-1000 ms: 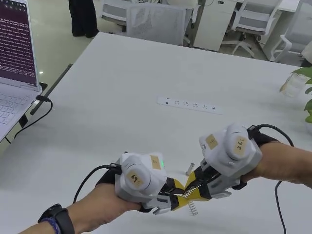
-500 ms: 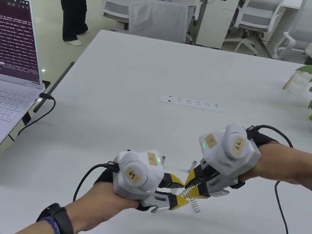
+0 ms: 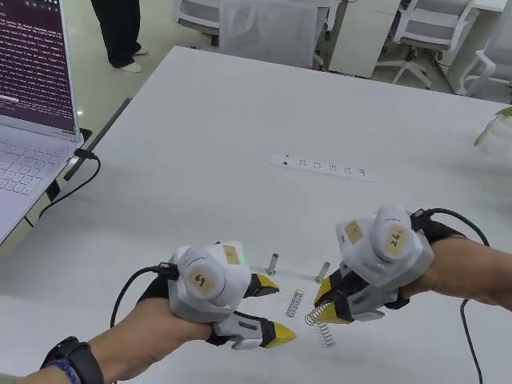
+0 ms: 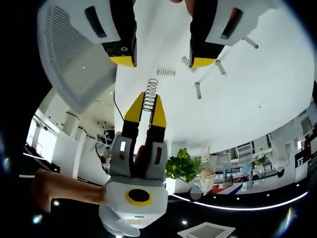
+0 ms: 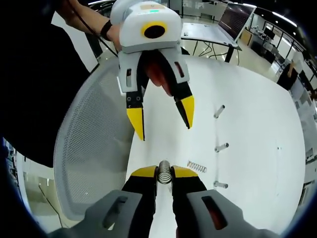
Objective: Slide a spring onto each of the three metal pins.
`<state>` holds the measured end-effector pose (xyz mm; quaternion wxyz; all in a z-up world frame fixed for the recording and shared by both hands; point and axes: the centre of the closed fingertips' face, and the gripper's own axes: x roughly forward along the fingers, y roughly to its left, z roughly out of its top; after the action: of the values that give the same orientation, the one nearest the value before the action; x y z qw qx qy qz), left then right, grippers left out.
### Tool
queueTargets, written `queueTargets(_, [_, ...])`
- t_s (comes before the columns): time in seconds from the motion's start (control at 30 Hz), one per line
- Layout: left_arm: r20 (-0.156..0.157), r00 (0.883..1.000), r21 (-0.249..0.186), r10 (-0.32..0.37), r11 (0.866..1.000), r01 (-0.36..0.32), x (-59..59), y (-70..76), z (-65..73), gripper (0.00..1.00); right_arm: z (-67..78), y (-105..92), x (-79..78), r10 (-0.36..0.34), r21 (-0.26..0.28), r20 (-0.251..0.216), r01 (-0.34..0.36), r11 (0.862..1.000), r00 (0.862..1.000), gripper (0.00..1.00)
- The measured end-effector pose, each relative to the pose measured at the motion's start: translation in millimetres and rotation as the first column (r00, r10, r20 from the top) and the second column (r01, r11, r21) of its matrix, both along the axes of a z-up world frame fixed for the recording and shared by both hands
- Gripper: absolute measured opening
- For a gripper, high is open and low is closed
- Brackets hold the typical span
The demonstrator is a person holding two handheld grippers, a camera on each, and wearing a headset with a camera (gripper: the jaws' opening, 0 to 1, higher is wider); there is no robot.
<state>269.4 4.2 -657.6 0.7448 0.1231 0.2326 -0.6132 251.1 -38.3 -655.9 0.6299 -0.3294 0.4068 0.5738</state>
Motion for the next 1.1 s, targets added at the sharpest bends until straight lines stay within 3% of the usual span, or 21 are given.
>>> queueTargets(0.23, [-0.021, 0.994, 0.006, 0.107, 0.994, -0.106, 15.2, 32.4, -5.7, 0.46, -7.9, -5.0, 9.9, -0.053, -0.011, 0.016, 0.054, 0.998, 0.998, 0.08])
queueTargets(0.4, [-0.026, 0.982, 0.022, 0.187, 0.982, -0.187, 28.1, 56.9, -10.0, 0.55, -10.2, -3.8, 17.2, -0.084, -0.004, 0.014, 0.085, 0.996, 0.996, 0.08])
queueTargets(0.47, [-0.040, 0.975, 0.019, 0.219, 0.976, -0.218, 32.2, 66.1, -9.6, 0.59, -11.2, -2.8, 21.4, -0.097, -0.003, 0.015, 0.097, 0.995, 0.995, 0.08])
queueTargets(0.63, [-0.043, 0.956, 0.022, 0.290, 0.957, -0.289, 43.9, 88.0, -10.6, 0.69, -11.9, -1.2, 34.5, -0.127, -0.011, 0.029, 0.127, 0.992, 0.991, 0.08])
queueTargets(0.8, [-0.055, 0.940, 0.027, 0.337, 0.941, -0.336, 49.1, 103.3, -11.4, 0.78, -10.8, 5.4, 44.5, -0.125, 0.002, 0.037, 0.125, 0.992, 0.991, 0.08])
queueTargets(0.87, [-0.058, 0.938, 0.031, 0.341, 0.940, -0.340, 49.0, 107.2, -12.3, 0.83, -11.3, 9.3, 47.0, -0.122, 0.005, 0.034, 0.122, 0.993, 0.992, 0.08])
queueTargets(1.1, [-0.053, 0.930, 0.043, 0.363, 0.932, -0.361, 48.9, 119.8, -14.9, 0.87, -17.2, 19.9, 55.9, -0.106, -0.002, 0.028, 0.106, 0.994, 0.994, 0.08])
